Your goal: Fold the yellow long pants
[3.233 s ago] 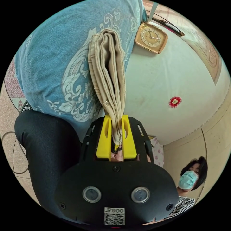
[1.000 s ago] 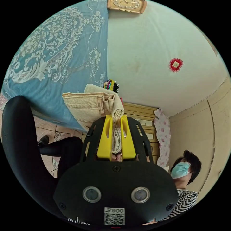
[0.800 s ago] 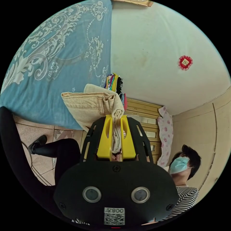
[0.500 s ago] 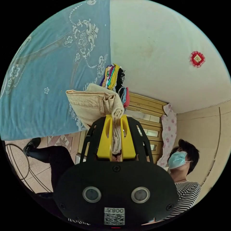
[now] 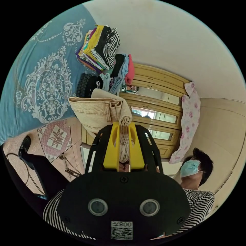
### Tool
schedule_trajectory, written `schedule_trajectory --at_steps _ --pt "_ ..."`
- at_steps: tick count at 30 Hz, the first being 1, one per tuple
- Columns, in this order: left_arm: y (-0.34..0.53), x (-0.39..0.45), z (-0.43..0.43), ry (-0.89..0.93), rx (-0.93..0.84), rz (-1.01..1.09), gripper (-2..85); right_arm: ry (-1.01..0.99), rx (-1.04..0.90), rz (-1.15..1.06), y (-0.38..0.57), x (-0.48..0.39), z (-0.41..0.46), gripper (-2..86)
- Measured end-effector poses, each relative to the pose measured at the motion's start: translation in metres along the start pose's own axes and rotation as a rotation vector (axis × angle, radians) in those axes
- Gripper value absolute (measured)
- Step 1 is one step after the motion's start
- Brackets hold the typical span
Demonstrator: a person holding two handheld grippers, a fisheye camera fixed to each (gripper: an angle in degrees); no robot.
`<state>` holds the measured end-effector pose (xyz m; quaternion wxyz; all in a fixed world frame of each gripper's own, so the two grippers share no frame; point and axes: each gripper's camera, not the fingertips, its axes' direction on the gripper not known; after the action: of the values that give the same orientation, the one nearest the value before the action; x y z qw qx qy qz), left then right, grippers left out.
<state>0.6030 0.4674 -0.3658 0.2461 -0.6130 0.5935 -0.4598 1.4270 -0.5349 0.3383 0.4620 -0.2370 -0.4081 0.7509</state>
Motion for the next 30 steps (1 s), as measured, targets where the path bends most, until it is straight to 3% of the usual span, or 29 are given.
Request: schedule_trajectory --at_steps 15,22,30 --pt "-0.186 -0.218 0.300 0.114 -0.346 0.075 5.9 0.073 0.319 -0.063 0.001 -0.224 -0.164 -0.3" --pt "-0.282 -0.324 0.414 0.142 -0.416 0.070 5.9 0.137 0.391 -0.065 -0.058 -0.307 -0.214 -0.2" --pt "-0.405 -0.446 0.547 0.040 -0.418 0.120 6.1 0.111 0.398 -0.049 -0.161 -0.347 -0.269 -0.2"
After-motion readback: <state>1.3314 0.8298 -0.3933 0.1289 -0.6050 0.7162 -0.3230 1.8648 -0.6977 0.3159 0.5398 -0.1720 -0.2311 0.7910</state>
